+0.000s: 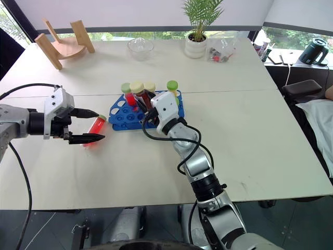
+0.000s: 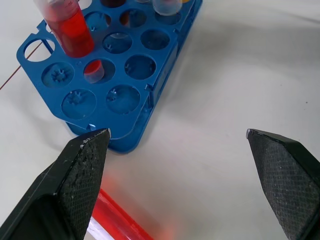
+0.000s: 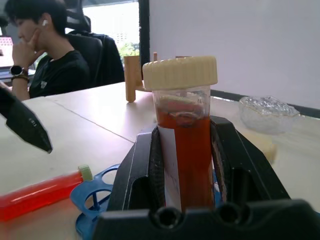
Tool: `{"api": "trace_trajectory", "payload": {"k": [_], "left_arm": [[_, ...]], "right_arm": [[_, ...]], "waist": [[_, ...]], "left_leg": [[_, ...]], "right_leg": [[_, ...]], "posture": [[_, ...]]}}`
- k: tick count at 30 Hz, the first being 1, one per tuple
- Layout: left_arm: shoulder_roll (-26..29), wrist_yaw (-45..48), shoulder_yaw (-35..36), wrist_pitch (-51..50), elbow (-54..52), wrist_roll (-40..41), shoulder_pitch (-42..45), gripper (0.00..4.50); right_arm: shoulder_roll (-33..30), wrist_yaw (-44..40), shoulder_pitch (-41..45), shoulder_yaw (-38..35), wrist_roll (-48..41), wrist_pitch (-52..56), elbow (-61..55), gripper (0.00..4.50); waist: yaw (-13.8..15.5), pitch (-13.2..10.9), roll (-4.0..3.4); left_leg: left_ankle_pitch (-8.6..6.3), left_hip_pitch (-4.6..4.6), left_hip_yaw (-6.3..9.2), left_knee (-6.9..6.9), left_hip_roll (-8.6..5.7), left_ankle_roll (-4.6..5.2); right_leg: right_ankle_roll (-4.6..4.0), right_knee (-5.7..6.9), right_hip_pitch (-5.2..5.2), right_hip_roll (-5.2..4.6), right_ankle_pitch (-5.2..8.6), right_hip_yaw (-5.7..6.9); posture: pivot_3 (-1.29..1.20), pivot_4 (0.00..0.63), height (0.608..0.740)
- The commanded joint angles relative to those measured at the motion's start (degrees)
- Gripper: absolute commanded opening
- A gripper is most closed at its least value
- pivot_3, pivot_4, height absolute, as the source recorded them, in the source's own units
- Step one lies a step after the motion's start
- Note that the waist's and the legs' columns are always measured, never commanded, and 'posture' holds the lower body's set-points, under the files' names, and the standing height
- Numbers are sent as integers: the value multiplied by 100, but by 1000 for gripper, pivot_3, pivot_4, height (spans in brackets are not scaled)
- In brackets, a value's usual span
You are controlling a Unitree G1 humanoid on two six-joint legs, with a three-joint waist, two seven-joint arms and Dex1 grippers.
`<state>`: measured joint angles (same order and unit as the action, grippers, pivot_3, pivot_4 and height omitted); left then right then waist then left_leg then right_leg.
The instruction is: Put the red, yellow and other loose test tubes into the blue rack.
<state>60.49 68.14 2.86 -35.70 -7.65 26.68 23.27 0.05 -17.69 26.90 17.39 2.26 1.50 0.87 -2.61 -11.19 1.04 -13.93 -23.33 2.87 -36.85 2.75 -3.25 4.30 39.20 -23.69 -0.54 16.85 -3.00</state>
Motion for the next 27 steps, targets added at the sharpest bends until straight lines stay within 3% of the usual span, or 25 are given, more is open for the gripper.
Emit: {"api": "trace_trajectory", "payload": {"k": [1, 16, 27], "left_arm": [[-16, -60, 104, 35, -175, -10, 3, 4500], [-195, -231, 173, -153, -513, 114, -379, 4500], [-255, -176, 2, -125, -327, 37, -125, 4500]], "right_arm": [[92, 12, -4, 154, 98, -329, -481, 874], [371, 416, -726, 334, 119, 1024, -1757, 874], [527, 968, -373, -51, 197, 438, -520, 874]], "waist": [[1, 0, -1], [7, 0, 0], [7, 0, 1]], "left_leg": [[0, -3, 0, 0, 0, 0], [0, -5, 4, 1, 0, 0], [0, -4, 2, -1, -1, -1]], "right_leg": [[0, 0, -3, 0, 0, 0], [-1, 0, -4, -1, 0, 0], [0, 0, -3, 0, 0, 0]], "posture": [[0, 150, 740], [0, 150, 740], [0, 150, 740]]}}
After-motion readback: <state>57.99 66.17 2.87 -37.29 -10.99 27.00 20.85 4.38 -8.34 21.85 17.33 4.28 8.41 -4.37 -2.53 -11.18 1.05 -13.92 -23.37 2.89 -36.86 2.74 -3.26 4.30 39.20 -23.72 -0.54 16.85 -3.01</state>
